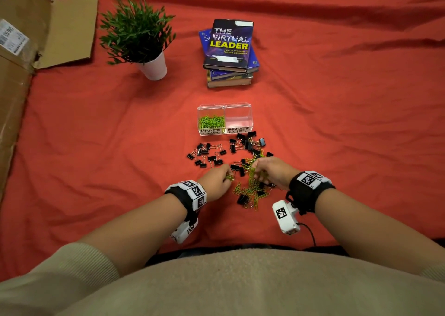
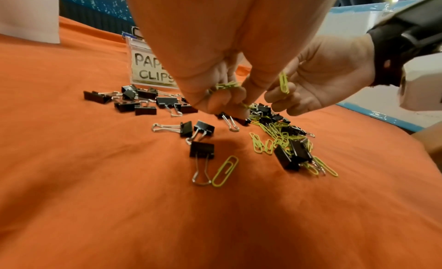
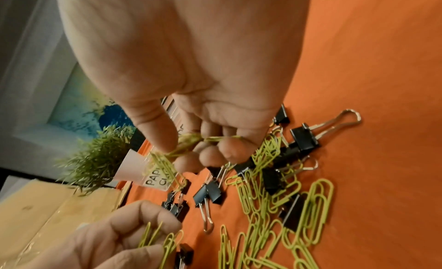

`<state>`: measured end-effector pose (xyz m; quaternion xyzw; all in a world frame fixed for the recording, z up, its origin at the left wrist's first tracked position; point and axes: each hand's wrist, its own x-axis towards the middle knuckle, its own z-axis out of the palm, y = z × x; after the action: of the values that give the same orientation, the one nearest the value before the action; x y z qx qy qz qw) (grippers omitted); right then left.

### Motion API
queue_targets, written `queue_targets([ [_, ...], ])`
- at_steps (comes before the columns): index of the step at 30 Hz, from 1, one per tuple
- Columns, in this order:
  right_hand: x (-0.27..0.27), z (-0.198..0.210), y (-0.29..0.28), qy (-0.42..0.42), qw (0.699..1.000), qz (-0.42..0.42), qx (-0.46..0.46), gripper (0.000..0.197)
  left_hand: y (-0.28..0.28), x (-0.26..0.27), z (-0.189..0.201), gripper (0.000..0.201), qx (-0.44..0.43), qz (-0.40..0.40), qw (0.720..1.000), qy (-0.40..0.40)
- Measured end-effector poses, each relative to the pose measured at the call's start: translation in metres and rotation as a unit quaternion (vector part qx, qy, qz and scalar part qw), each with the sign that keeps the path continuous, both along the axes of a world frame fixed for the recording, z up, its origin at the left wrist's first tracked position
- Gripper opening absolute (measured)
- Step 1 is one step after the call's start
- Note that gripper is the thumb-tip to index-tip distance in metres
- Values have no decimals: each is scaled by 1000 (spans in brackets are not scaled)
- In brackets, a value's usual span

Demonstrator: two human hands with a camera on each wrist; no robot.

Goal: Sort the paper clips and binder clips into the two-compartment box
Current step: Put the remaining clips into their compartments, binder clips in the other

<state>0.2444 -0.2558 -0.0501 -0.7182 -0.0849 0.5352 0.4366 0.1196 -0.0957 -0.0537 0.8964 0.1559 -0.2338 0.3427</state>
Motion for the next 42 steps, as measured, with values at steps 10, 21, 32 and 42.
queue_targets([
  [10,-6,1,2,81,996,-42,14,22,-9,12,-2,25,-34,24,999,33],
  [21,-9,-4,-4,-312,908,261,-96,17,-24,14,-18,37,136,-86,987,25],
  [32,-23,-24,-7,-432,799,408,-94,40,-30,12,-14,30,198,-142,970,20],
  [42,-37,-25,0,-497,732,459,-77,35,-23,5,-16,38,231,-212,949,22],
])
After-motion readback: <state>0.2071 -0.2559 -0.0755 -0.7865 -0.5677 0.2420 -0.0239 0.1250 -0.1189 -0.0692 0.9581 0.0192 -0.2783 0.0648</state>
